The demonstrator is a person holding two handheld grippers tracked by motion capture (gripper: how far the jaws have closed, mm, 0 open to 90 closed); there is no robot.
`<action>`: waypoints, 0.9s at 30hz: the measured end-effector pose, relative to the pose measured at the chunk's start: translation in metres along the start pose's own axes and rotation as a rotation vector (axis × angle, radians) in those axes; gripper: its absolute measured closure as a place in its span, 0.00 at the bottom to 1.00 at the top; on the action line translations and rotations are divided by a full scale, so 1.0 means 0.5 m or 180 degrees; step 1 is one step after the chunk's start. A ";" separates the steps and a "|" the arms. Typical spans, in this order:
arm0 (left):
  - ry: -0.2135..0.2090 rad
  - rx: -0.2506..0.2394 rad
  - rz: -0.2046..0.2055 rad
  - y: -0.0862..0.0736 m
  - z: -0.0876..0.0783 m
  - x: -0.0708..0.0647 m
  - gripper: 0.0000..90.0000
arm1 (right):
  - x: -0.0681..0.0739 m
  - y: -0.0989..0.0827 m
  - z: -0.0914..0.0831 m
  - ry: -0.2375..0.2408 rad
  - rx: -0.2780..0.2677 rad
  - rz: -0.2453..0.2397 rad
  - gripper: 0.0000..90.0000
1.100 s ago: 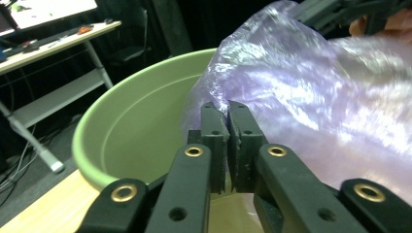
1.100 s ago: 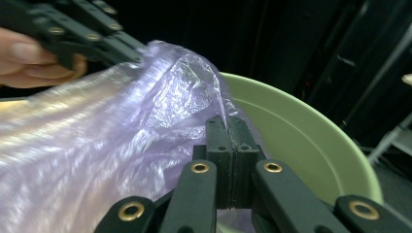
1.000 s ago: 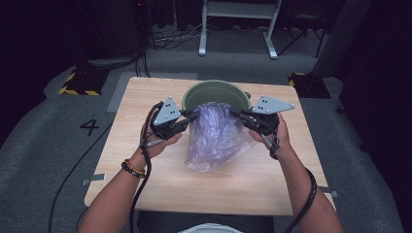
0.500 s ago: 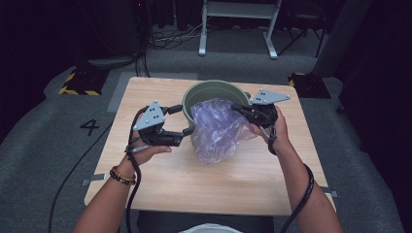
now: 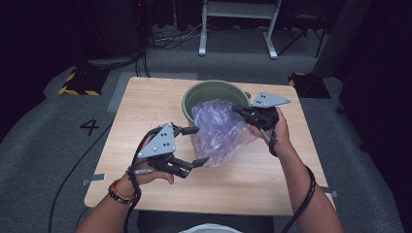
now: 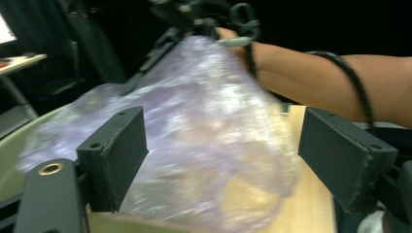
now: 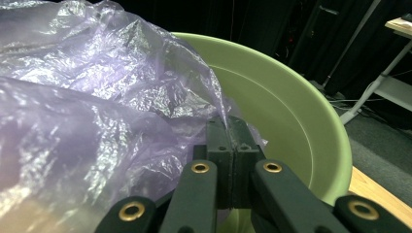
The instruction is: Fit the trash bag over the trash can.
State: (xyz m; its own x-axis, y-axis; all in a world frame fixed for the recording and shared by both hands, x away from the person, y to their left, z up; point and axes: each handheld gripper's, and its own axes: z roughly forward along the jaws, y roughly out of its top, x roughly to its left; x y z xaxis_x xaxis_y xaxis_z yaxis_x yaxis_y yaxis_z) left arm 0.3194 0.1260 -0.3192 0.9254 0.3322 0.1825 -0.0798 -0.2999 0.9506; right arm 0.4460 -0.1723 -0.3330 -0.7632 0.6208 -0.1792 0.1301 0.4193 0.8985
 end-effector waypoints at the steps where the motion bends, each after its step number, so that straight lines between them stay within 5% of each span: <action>1: 0.0025 0.0031 0.0023 0.002 0.005 -0.007 0.20 | 0.001 -0.001 0.000 -0.0006 -0.0002 0.0001 1.00; 3: 0.0063 0.0116 0.0067 0.004 0.018 -0.016 0.20 | 0.001 -0.001 -0.002 -0.0016 -0.0001 0.0007 1.00; 6: 0.0353 0.0312 0.0151 0.001 0.041 -0.019 0.26 | 0.002 -0.002 -0.005 -0.0015 -0.0021 0.0006 0.99; 11: 0.0594 0.0365 0.0142 -0.004 0.049 0.006 0.64 | 0.002 -0.004 -0.012 -0.0034 -0.0049 -0.0004 0.95; 12: 0.0662 0.0346 0.0128 -0.005 0.047 0.017 0.64 | 0.002 -0.005 -0.015 -0.0047 -0.0069 0.0000 0.93; 14: 0.0759 0.0361 0.0119 -0.007 0.041 0.039 0.81 | -0.002 -0.005 -0.027 -0.0046 -0.0158 0.0019 0.84; 20: 0.0790 0.0381 0.0090 -0.011 0.039 0.056 0.97 | -0.001 -0.007 -0.061 -0.0083 -0.0285 -0.0039 0.63; 27: 0.0867 0.0445 0.0150 -0.008 0.043 0.057 1.00 | 0.009 -0.016 -0.118 -0.0027 -0.0403 -0.0065 0.42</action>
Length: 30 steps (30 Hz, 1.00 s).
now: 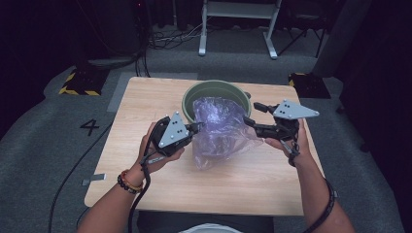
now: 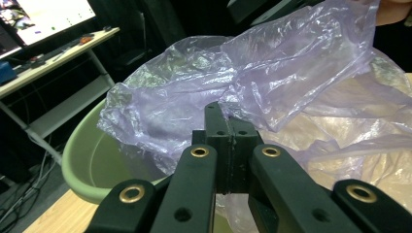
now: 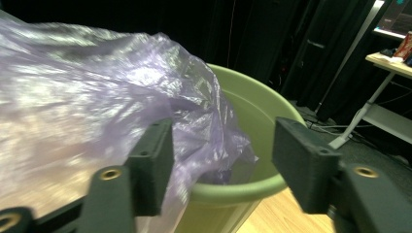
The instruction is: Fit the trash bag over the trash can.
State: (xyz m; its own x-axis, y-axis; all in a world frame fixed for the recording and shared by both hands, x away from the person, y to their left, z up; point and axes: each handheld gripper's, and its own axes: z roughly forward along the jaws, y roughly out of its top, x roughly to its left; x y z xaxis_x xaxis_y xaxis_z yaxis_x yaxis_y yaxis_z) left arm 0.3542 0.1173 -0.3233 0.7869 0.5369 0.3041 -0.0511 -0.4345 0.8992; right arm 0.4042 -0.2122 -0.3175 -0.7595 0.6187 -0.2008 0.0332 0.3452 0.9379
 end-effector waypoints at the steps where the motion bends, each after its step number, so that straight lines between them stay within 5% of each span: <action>1: 0.0015 0.0007 0.0005 0.001 0.000 0.001 1.00 | 0.001 0.000 -0.010 -0.0016 -0.0027 -0.0003 0.40; 8: 0.0101 0.0025 -0.0035 0.001 -0.004 0.008 1.00 | 0.024 -0.001 -0.084 0.0106 -0.0224 0.0066 0.35; 16: 0.0111 0.0046 -0.0012 0.000 -0.005 0.008 1.00 | 0.067 -0.010 -0.122 0.0196 -0.0298 0.0017 0.34; 23: 0.0087 0.0021 -0.0042 -0.003 -0.004 0.011 1.00 | 0.101 -0.022 -0.105 0.0314 -0.0184 -0.0103 0.32; 30: 0.0087 0.0003 -0.0067 -0.010 -0.011 0.028 1.00 | 0.083 -0.039 -0.056 0.0164 0.0110 -0.0092 0.94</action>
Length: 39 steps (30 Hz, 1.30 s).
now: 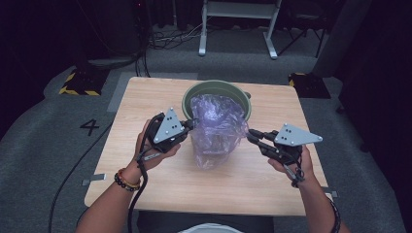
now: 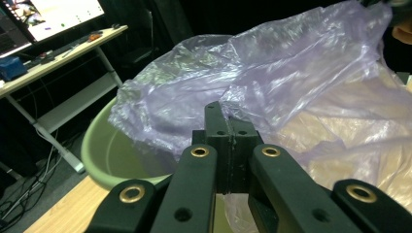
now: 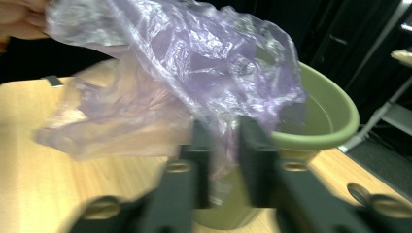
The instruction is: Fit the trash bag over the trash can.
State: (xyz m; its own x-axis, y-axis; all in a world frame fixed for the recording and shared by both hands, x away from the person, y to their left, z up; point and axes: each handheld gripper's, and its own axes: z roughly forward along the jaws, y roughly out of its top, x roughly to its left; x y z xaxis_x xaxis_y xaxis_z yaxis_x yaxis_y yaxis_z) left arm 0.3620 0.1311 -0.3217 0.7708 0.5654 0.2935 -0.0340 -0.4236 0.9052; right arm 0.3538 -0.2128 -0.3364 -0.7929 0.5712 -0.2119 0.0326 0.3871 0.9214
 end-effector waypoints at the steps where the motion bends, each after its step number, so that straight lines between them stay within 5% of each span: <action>1: 0.0002 0.0007 -0.0008 -0.002 -0.002 0.005 1.00 | -0.007 0.000 0.002 -0.0013 -0.0023 0.0039 0.98; 6: 0.0067 0.0029 -0.0059 -0.012 -0.013 0.029 1.00 | -0.040 0.006 0.008 -0.0127 -0.0114 0.0189 1.00; 15: 0.0263 0.0128 -0.0091 -0.031 -0.017 0.072 0.95 | -0.084 0.028 0.031 -0.0402 -0.0096 0.0202 1.00; 24: 0.0347 0.0184 -0.0181 -0.058 -0.026 0.092 0.85 | -0.116 0.030 0.073 -0.0440 -0.0009 0.0287 1.00; 31: 0.0309 0.0063 -0.0379 -0.079 -0.046 0.111 0.54 | -0.128 0.026 0.093 -0.0411 0.0045 0.0359 1.00; 35: 0.0384 0.0049 -0.0397 -0.083 -0.056 0.117 0.55 | -0.133 0.029 0.103 -0.0427 0.0071 0.0364 1.00; 39: 0.0361 -0.0086 -0.0485 -0.082 -0.070 0.122 0.41 | -0.135 0.031 0.110 -0.0429 0.0095 0.0376 1.00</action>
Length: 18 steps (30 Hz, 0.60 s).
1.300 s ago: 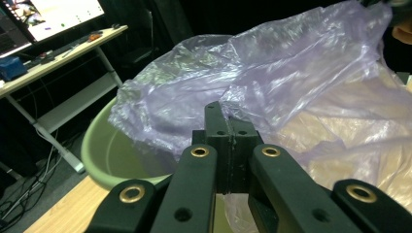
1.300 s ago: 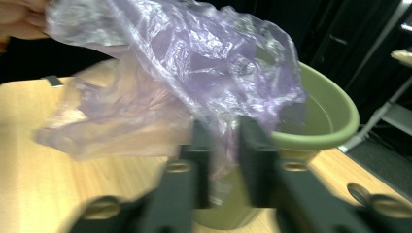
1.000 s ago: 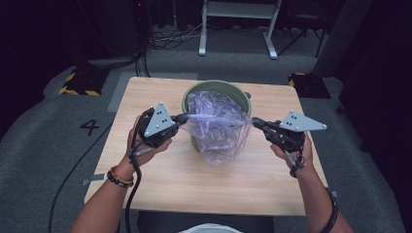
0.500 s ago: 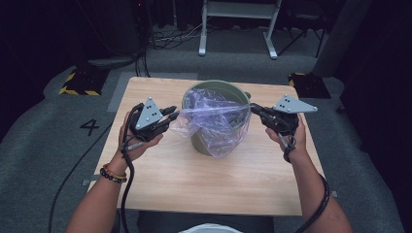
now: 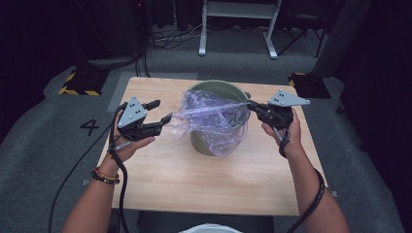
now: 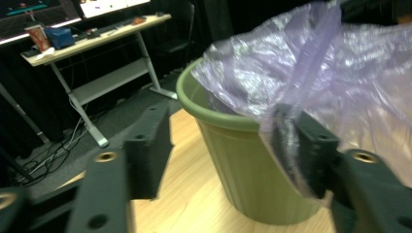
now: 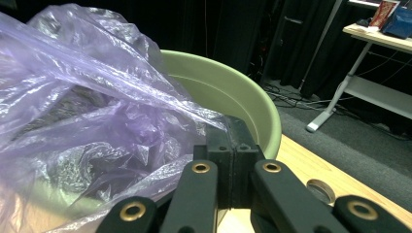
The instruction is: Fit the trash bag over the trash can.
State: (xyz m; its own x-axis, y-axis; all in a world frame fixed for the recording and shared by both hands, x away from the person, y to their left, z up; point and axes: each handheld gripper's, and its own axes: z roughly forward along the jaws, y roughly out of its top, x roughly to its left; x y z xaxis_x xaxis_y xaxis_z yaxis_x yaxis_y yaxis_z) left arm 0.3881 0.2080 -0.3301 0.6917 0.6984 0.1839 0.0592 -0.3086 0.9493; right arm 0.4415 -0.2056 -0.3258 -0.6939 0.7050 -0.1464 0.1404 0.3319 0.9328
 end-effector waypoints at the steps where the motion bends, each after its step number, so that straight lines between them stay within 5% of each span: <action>1: -0.0040 -0.0027 -0.0004 0.000 -0.004 0.001 0.36 | 0.000 0.000 0.001 0.0001 0.0006 0.0000 1.00; 15: -0.0496 -0.0211 0.0024 0.010 -0.037 -0.021 0.20 | 0.004 0.008 0.003 0.0029 -0.0017 -0.0012 1.00; 18: -0.0497 -0.0190 0.0193 0.035 -0.021 -0.051 0.19 | 0.014 0.017 0.006 0.0043 -0.0016 -0.0067 1.00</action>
State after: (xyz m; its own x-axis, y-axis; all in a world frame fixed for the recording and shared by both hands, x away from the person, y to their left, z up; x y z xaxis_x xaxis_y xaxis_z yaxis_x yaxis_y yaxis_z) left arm 0.3638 0.1915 -0.3156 0.7963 0.5696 0.2038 -0.0255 -0.3050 0.9520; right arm 0.4401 -0.1962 -0.3198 -0.7061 0.6895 -0.1615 0.1223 0.3433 0.9312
